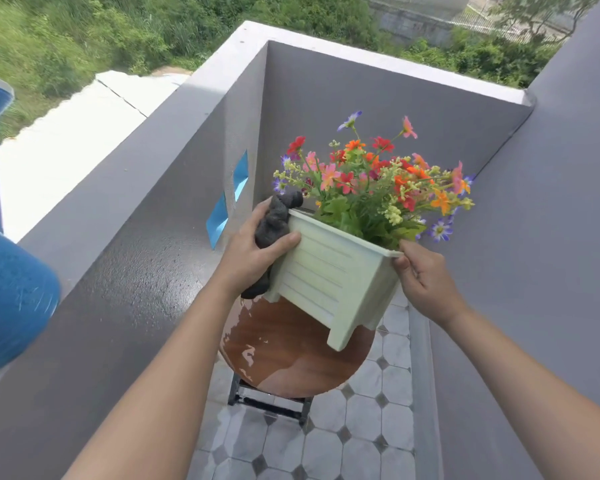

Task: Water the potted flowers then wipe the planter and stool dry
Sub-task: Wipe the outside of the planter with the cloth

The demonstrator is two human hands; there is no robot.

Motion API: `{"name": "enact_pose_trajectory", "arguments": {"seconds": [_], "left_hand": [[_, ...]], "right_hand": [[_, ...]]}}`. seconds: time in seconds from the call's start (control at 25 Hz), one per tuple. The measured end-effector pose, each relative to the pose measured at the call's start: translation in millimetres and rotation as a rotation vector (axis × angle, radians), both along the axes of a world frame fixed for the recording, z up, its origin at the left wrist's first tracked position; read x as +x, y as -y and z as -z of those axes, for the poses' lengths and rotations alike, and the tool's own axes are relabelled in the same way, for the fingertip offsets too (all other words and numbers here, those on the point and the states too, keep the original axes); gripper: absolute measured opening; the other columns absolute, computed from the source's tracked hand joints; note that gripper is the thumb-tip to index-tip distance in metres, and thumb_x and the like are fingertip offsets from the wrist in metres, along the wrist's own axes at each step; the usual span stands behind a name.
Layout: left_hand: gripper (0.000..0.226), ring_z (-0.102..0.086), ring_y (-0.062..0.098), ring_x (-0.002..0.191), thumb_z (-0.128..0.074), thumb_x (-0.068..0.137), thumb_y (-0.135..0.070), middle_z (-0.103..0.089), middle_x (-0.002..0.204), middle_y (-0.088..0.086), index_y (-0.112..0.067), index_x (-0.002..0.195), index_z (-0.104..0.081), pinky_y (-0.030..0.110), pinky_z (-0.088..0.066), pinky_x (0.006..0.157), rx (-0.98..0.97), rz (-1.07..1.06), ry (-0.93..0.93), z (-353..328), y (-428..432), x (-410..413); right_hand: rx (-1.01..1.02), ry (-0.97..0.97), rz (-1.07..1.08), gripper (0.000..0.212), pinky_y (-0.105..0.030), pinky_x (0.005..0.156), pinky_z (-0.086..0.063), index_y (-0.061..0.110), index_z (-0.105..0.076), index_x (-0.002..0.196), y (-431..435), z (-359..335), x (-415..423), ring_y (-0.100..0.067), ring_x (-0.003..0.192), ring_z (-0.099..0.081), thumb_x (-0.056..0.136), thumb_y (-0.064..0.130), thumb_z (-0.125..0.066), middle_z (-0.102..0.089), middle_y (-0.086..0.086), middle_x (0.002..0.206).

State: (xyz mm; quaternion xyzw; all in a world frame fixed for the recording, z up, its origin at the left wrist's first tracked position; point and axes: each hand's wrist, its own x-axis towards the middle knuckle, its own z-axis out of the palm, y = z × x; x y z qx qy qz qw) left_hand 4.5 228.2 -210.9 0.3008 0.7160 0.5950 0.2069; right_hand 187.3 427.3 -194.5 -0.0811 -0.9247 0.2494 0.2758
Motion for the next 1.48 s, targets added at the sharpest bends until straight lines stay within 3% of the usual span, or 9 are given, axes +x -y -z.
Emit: {"name": "enact_pose_trajectory", "arguments": {"seconds": [0.24,0.4,0.48,0.64,0.76,0.92,1.08,1.28,1.48], "left_hand": [[0.051,-0.052,-0.013,0.104,-0.075,0.072,-0.043,-0.058,0.112,-0.025,-0.038,0.119,-0.056,0.004,-0.038,0.086,-0.054,0.136,-0.212,-16,-13,6],[0.054,-0.057,0.002,0.103,-0.072,0.062,-0.058,-0.061,0.104,-0.022,-0.038,0.11,-0.058,0.027,-0.046,0.094,-0.141,0.163,-0.268,-18,-9,-2],[0.05,-0.058,0.013,0.097,-0.072,0.061,-0.059,-0.062,0.097,-0.013,-0.034,0.103,-0.061,0.037,-0.048,0.089,-0.158,0.186,-0.305,-20,-6,-5],[0.03,-0.049,0.015,0.074,-0.068,0.061,-0.062,-0.053,0.077,-0.003,-0.044,0.077,-0.05,0.031,-0.041,0.069,-0.168,0.149,-0.43,-21,2,1],[0.03,-0.046,0.013,0.072,-0.068,0.062,-0.063,-0.052,0.076,0.003,-0.045,0.075,-0.046,0.021,-0.036,0.065,-0.184,0.088,-0.509,-20,7,8],[0.037,-0.045,0.016,0.072,-0.073,0.065,-0.051,-0.049,0.074,0.003,-0.023,0.086,-0.063,0.008,-0.032,0.064,-0.2,-0.036,-0.533,-16,12,15],[0.037,-0.044,0.016,0.068,-0.081,0.067,-0.04,-0.045,0.073,0.002,-0.016,0.09,-0.067,0.007,-0.032,0.063,-0.192,-0.174,-0.562,-19,17,34],[0.035,-0.051,0.022,0.07,-0.078,0.07,-0.043,-0.048,0.079,0.001,-0.023,0.097,-0.063,0.031,-0.043,0.062,-0.255,-0.281,-0.509,-20,18,58],[0.033,-0.043,0.016,0.07,-0.081,0.07,-0.028,-0.043,0.08,0.0,-0.015,0.096,-0.067,0.015,-0.027,0.06,-0.152,-0.304,-0.489,-21,16,76]], "right_hand": [[0.059,0.098,-0.009,0.04,-0.019,0.053,-0.018,0.025,-0.033,0.073,-16,8,24,-0.005,0.059,-0.027,0.096,0.053,-0.016,-0.028,0.016,0.062],[0.045,0.078,-0.034,0.035,-0.007,0.058,-0.028,0.026,-0.029,0.074,-12,10,24,-0.005,0.059,-0.024,0.097,0.049,-0.016,-0.033,0.007,0.064],[0.044,0.072,-0.02,0.038,-0.012,0.057,-0.025,0.021,-0.031,0.075,-10,12,23,-0.005,0.059,-0.022,0.097,0.047,-0.015,-0.034,0.003,0.066],[-0.012,0.033,-0.009,0.044,-0.008,0.061,-0.026,0.013,-0.041,0.084,-6,14,20,-0.003,0.061,-0.023,0.097,0.046,-0.015,-0.033,0.009,0.069],[-0.081,0.091,0.061,0.055,-0.005,0.079,-0.029,0.004,-0.048,0.112,6,22,23,-0.01,0.086,-0.044,0.098,0.046,-0.016,-0.055,-0.008,0.101],[-0.235,0.075,0.371,0.047,-0.012,0.103,-0.023,0.004,-0.035,0.136,51,40,35,-0.022,0.126,-0.037,0.096,0.029,-0.029,-0.043,-0.016,0.136],[0.152,-0.136,0.295,0.032,-0.034,0.102,-0.036,0.006,-0.042,0.124,102,35,26,-0.023,0.113,-0.045,0.096,0.021,-0.037,-0.045,-0.008,0.124],[0.45,0.072,0.277,0.041,-0.032,0.096,-0.033,0.003,-0.055,0.118,96,5,-13,-0.025,0.108,-0.051,0.09,0.028,-0.042,-0.061,-0.013,0.116],[0.571,0.176,0.249,0.038,-0.033,0.081,-0.043,0.01,-0.066,0.098,82,0,-26,-0.026,0.077,-0.065,0.087,0.036,-0.041,-0.07,-0.005,0.086]]}}
